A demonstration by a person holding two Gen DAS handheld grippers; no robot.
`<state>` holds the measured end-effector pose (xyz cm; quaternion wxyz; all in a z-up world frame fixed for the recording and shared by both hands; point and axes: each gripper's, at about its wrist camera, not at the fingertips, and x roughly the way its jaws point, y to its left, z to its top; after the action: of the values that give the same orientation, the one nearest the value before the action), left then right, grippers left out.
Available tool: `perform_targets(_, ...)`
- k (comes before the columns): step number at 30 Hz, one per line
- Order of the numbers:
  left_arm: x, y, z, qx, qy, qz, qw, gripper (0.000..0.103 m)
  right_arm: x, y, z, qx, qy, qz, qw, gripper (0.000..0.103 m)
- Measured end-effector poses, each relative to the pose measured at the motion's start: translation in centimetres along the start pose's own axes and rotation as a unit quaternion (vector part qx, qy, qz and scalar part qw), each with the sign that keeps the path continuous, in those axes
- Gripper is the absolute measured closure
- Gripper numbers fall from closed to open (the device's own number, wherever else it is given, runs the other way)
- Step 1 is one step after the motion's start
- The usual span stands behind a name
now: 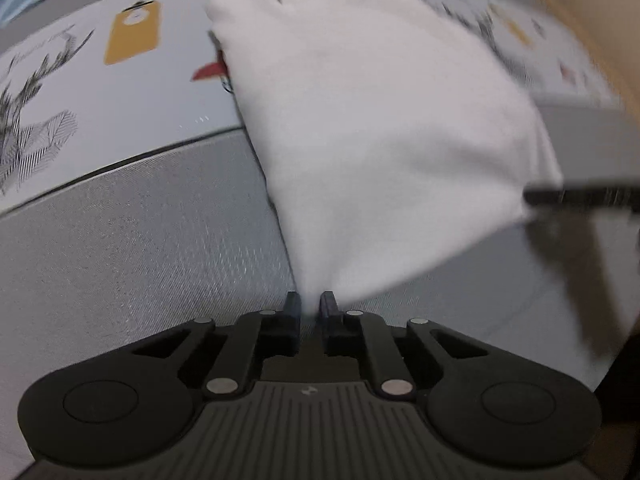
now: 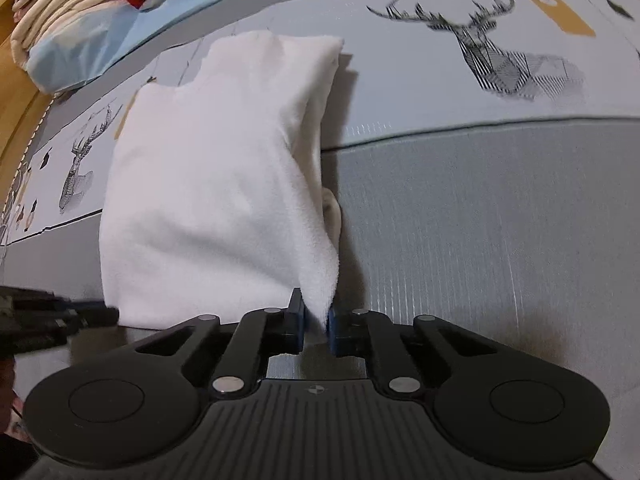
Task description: Fold small clothes
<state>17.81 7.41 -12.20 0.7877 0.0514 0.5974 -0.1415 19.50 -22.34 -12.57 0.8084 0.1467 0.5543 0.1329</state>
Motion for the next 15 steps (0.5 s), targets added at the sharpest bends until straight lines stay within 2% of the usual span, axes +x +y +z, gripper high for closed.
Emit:
perform_targets(2, -0.1, -0.3, -0.6, 0.008, 0.004, 0.019, 0.9998, 0.099, -0.6, 0.0, -0.3, 0.009, 0.002, 0.001, 1.0, 0.09)
perform_targets(3, -0.4, -0.4, -0.8, 0.008, 0.001, 0.036, 0.9993, 0.098, -0.8, 0.1, -0.3, 0.013, 0.001, -0.004, 1.0, 0.084)
perform_targets(5, -1.6, 0.1, -1.4, -0.002, -0.011, 0.068, 0.9976, 0.097, -1.7, 0.2, -0.6, 0.015, 0.0, -0.039, 0.999, 0.072)
perform_targets(7, -3.6, 0.5, -2.0, -0.014, -0.035, 0.074, 0.9965, 0.094, -3.7, 0.2, -0.9, 0.008, -0.015, -0.064, 0.998, 0.068)
perform_targets(8, -4.8, 0.4, -2.2, -0.017, -0.054, 0.079, 0.9953, 0.085, -4.9, 0.2, -1.0, 0.001, -0.027, -0.073, 0.997, 0.068)
perform_targets(9, -6.1, 0.2, -2.4, -0.02, -0.077, 0.087, 0.993, 0.066, -6.3, 0.3, -1.1, -0.01, -0.045, -0.084, 0.995, 0.067)
perform_targets(10, -7.3, 0.1, -2.5, -0.024, -0.097, 0.095, 0.9904, 0.055, -8.1, 0.6, -1.3, -0.022, -0.071, -0.093, 0.993, 0.065)
perform_targets(11, -8.6, -0.2, -2.8, -0.03, -0.118, 0.104, 0.9871, 0.036, -9.7, 0.9, -1.5, -0.031, -0.093, -0.097, 0.99, 0.058)
perform_targets(12, -10.0, -0.7, -3.3, -0.036, -0.139, 0.111, 0.9835, 0.025, -11.0, 1.0, -1.7, -0.036, -0.11, -0.098, 0.988, 0.051)
perform_targets(15, -13.4, -3.1, -5.0, -0.048, -0.186, 0.112, 0.9751, 0.023, -15.4, 1.9, -3.1, -0.057, -0.169, -0.087, 0.98, 0.039)
